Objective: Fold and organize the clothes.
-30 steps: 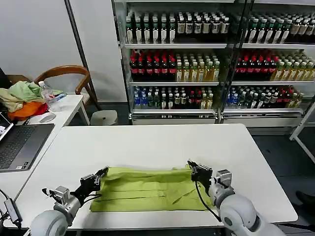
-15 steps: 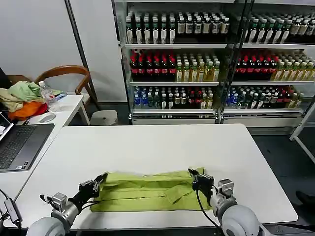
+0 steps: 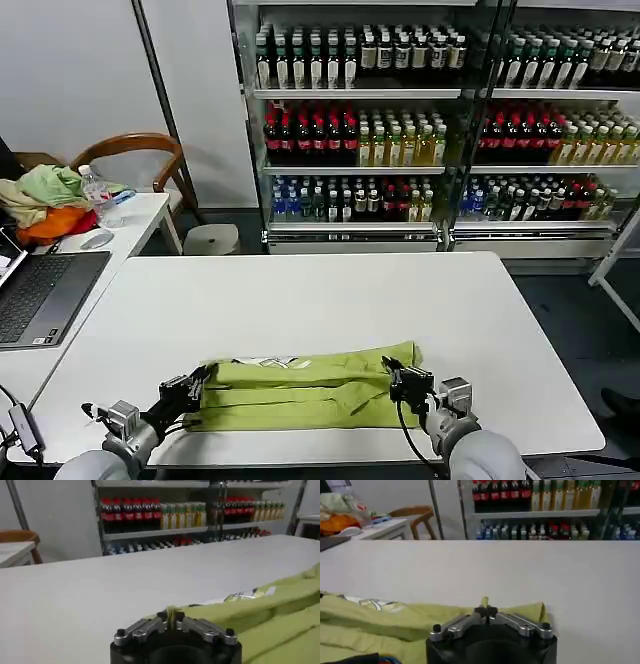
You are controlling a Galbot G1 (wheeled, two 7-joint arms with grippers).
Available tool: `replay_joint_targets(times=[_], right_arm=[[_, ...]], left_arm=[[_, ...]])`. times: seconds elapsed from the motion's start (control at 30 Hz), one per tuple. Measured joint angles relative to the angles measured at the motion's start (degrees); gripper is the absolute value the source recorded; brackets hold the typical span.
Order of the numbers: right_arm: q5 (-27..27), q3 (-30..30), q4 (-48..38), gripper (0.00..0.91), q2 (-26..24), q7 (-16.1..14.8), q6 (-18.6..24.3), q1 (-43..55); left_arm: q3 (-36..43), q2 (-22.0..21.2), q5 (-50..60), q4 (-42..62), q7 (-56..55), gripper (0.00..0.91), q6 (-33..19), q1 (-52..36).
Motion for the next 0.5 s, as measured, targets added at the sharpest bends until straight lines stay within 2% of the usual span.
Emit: replay_joint_targets(times=[0.3,0.5], right_arm=[[-3.67,3.21,2.27,0.907,0.28,-0.87,1.55,-2.85],[-6.20,5.99,4.45,0.907,0.82,-1.55,2.01,-5.37]], left_arm=[[-1.03,-0.37,0.64,-2.28,-2.58,0.907,-0.31,1.40],[0.55,-1.52,-1.27,-5.77,-10.92,0.907,1.94,2.52]])
